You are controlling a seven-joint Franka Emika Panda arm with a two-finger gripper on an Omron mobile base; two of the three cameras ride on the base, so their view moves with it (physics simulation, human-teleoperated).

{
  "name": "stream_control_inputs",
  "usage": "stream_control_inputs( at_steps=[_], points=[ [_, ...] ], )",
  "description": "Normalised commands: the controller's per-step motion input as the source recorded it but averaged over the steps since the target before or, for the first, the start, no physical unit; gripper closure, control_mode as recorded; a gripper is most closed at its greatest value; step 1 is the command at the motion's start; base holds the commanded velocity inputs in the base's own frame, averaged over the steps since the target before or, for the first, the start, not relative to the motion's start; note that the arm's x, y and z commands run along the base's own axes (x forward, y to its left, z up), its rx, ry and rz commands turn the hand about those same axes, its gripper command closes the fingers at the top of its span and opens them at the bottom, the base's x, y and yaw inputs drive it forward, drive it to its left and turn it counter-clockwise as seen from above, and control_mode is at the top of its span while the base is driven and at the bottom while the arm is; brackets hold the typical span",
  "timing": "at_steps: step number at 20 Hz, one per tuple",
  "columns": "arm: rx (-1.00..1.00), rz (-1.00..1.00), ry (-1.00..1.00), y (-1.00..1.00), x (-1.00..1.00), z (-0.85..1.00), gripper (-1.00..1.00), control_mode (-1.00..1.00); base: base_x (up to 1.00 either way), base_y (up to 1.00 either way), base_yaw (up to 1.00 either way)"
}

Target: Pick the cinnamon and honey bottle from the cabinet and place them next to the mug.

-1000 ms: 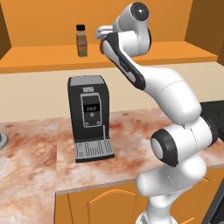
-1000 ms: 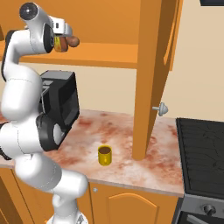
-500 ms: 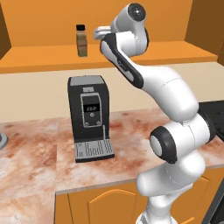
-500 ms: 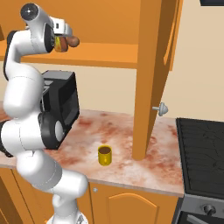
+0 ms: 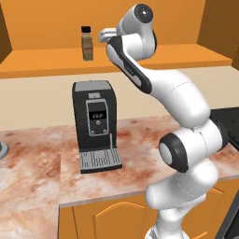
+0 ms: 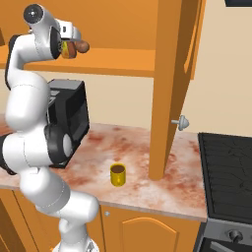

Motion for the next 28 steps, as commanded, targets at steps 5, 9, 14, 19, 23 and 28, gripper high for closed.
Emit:
stream_control_inputs(
  at_steps=[5, 9, 14, 19, 23, 28],
  points=[
    [0.00, 0.00, 0.00, 0.02, 0.10, 0.00, -1.00, -1.00, 0.00, 0.00, 0.00],
    [0.00, 0.00, 0.00, 0.07, 0.06, 0.00, -1.00, -1.00, 0.00, 0.00, 0.00],
    [0.00, 0.00, 0.00, 0.04, 0.07, 0.00, -1.00, -1.00, 0.00, 0.00, 0.00],
    [0.00, -0.01, 0.00, 0.00, 0.12, 0.00, -1.00, -1.00, 0.00, 0.00, 0.00],
    [0.00, -0.01, 0.00, 0.00, 0.15, 0.00, -1.00, -1.00, 0.00, 0.00, 0.00],
    [0.00, -0.01, 0.00, 0.00, 0.11, 0.00, -1.00, -1.00, 0.00, 0.00, 0.00]
  ],
)
